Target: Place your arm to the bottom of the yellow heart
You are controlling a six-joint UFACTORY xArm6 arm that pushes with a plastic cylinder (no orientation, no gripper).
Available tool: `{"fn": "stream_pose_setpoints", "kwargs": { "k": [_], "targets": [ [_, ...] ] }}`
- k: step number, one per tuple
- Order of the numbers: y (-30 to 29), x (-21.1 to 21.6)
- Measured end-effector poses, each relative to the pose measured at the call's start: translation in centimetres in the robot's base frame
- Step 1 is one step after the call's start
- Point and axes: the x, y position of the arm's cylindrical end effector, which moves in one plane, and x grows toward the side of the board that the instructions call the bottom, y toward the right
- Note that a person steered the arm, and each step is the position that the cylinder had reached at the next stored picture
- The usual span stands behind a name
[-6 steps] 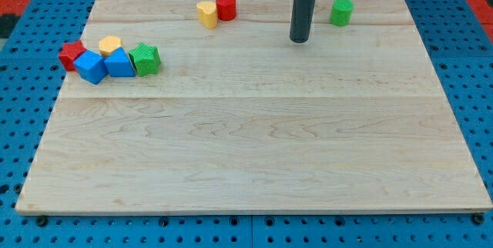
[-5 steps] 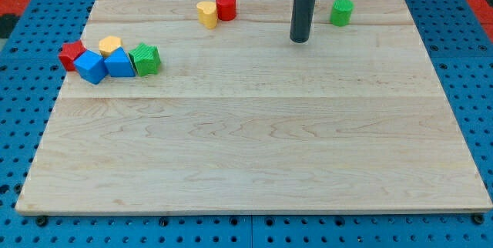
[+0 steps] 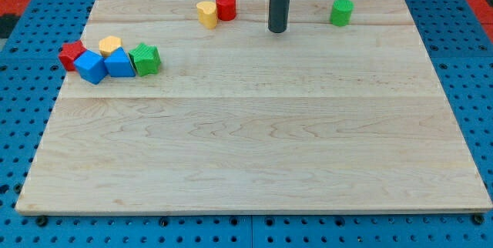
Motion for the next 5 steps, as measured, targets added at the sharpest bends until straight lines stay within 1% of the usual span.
{"fn": "stream_pose_setpoints", "kwargs": {
  "k": [1, 2, 3, 4, 5],
  "targets": [
    [-1.2, 0.3],
    [-6.7, 5.7],
    [-15.0, 10.0],
    [-17.8, 13.0],
    [-22.4, 9.8]
  ]
}}
